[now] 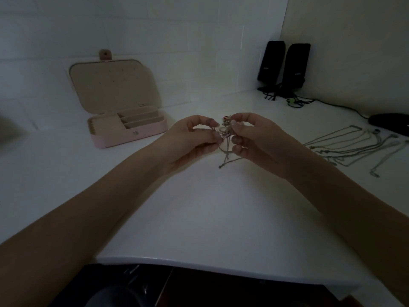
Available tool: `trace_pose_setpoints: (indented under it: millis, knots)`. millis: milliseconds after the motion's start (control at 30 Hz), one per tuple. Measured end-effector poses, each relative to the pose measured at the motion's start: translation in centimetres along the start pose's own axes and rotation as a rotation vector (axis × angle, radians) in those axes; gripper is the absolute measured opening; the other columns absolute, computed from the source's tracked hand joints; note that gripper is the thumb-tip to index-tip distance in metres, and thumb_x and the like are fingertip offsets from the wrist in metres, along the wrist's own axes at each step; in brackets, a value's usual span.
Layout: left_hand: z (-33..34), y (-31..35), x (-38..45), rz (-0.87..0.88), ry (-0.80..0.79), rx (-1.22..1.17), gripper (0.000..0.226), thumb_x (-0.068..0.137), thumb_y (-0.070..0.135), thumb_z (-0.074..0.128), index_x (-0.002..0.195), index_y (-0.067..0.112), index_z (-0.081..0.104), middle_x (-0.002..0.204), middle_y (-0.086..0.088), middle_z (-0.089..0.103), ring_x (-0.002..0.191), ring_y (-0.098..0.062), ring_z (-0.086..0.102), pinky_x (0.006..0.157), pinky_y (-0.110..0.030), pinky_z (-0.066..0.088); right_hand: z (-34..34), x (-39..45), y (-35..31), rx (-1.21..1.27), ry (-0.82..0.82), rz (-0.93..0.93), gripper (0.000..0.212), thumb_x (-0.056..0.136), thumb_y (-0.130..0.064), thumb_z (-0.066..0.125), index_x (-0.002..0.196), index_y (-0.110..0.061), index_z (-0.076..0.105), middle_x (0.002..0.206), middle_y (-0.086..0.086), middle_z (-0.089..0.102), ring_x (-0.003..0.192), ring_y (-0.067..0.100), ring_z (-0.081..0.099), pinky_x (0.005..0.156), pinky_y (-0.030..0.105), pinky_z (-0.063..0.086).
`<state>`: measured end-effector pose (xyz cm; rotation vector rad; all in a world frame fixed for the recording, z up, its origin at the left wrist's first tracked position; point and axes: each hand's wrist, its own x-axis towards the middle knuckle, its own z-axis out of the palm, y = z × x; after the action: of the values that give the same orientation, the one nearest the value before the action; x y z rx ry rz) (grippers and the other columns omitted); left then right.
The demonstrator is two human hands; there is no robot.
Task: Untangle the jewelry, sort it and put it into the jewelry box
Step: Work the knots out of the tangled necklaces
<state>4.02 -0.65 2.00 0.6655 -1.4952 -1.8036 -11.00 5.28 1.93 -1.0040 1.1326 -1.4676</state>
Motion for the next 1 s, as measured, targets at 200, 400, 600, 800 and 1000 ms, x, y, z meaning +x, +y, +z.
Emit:
trace_pose_setpoints:
  millis: [200, 400, 600, 800, 1000]
  knots:
    - [-0.1, 0.06, -0.05, 0.012, -0.016, 0.051, 0.017, 0.084, -0.005, 0.059, 0.087, 0.011, 0.059, 0.072, 0.0, 0.068, 0.068, -0.007, 0.063, 0.064, -0.015, 0.052, -0.02, 0.0, 0.02, -0.043, -0.031, -0.007, 0.009, 0.094, -0.004, 0.053, 0.097, -0.012, 0.055, 0.078, 0.005, 0.055, 0.055, 0.008, 0.049, 0.05, 0.02, 0.044]
    - [-0.22, -0.16, 0.0, 0.024, -0.037, 0.09, 0.015, 0.084, -0.001, 0.06, 0.084, 0.014, 0.056, 0.07, 0.003, 0.07, 0.067, -0.006, 0.065, 0.069, -0.018, 0.052, 0.0, -0.18, -0.11, -0.02, -0.089, 0.033, 0.011, 0.094, -0.004, 0.052, 0.101, -0.012, 0.054, 0.078, 0.003, 0.056, 0.052, 0.007, 0.049, 0.05, 0.02, 0.043]
    - [-0.31, -0.1, 0.04, -0.037, -0.077, -0.11, 0.013, 0.09, -0.003, 0.051, 0.089, 0.009, 0.054, 0.076, -0.005, 0.07, 0.07, -0.012, 0.068, 0.079, -0.025, 0.055, -0.28, -0.21, -0.43, 0.055, -0.227, 0.124, 0.016, 0.097, -0.005, 0.044, 0.106, -0.011, 0.055, 0.075, 0.002, 0.049, 0.051, 0.006, 0.045, 0.049, 0.018, 0.042]
    - [-0.28, -0.32, 0.24, -0.024, -0.034, -0.148, 0.011, 0.089, -0.002, 0.053, 0.085, 0.008, 0.055, 0.07, -0.006, 0.066, 0.065, -0.01, 0.065, 0.075, -0.022, 0.055, -0.7, -0.35, -0.55, -0.351, -0.187, -0.038, 0.025, 0.096, -0.002, 0.047, 0.114, -0.008, 0.062, 0.074, 0.003, 0.043, 0.057, 0.006, 0.04, 0.057, 0.019, 0.044]
    - [-0.41, -0.26, 0.48, 0.005, 0.036, -0.109, 0.011, 0.087, -0.002, 0.055, 0.085, 0.009, 0.057, 0.07, -0.003, 0.063, 0.061, -0.007, 0.062, 0.069, -0.018, 0.056, -0.56, -0.36, -0.46, -0.85, 0.018, -0.304, 0.013, 0.088, -0.007, 0.063, 0.095, -0.012, 0.073, 0.085, 0.018, 0.068, 0.061, 0.008, 0.056, 0.063, 0.023, 0.053]
